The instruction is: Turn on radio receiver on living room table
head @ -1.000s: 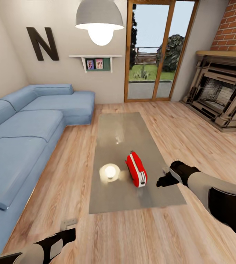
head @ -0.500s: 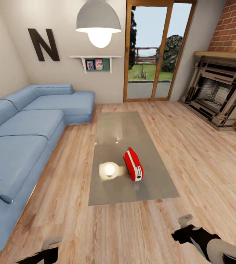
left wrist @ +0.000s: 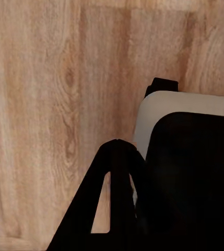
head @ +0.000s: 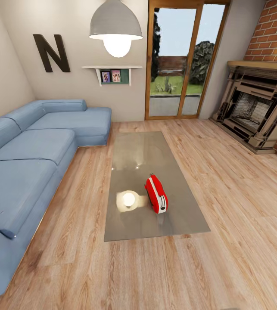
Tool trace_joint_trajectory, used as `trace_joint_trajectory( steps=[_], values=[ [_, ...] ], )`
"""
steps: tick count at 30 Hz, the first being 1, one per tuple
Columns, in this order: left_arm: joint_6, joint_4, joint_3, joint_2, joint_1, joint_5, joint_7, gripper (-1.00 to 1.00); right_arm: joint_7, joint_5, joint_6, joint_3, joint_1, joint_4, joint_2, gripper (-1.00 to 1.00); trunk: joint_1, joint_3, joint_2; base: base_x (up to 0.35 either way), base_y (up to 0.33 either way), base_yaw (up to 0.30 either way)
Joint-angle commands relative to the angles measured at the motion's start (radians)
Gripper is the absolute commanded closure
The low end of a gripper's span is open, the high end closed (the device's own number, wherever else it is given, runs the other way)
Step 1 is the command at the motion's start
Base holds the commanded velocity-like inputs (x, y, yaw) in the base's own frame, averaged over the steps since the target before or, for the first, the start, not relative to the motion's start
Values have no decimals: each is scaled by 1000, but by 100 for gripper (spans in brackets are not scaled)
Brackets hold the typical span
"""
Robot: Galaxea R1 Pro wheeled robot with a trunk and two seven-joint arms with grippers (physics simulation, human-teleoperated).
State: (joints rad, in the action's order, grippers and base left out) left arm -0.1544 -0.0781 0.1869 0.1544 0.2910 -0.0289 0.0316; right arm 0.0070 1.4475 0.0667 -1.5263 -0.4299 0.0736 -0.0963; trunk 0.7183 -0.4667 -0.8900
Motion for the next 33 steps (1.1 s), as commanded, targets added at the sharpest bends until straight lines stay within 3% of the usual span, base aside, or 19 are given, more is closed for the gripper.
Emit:
trace_joint_trajectory(
  steps=[1, 3, 4, 8, 11, 33],
  values=[
    [1, 0, 0, -36, -1, 1, 0, 100, -1, 0, 0, 0, 0, 0, 1, -100, 0, 0, 0, 0, 0, 0],
    [0, 0, 0, -67, -1, 1, 1, 100, 0, 0, 0, 0, 0, 0, 1, -100, 0, 0, 0, 0, 0, 0],
    [-1, 0, 0, -104, -1, 1, 1, 100, 0, 0, 0, 0, 0, 0, 1, -100, 0, 0, 0, 0, 0, 0],
    [-1, 0, 0, -205, -1, 1, 2, 100, 0, 1, 0, 0, 0, 0, 1, -100, 0, 0, 0, 0, 0, 0],
    [-2, 0, 0, -252, -1, 1, 1, 100, 0, 0, 0, 0, 0, 0, 1, -100, 0, 0, 0, 0, 0, 0],
    [-2, 0, 0, -251, -1, 1, 1, 100, 0, 1, 0, 0, 0, 0, 1, -100, 0, 0, 0, 0, 0, 0]
  ],
)
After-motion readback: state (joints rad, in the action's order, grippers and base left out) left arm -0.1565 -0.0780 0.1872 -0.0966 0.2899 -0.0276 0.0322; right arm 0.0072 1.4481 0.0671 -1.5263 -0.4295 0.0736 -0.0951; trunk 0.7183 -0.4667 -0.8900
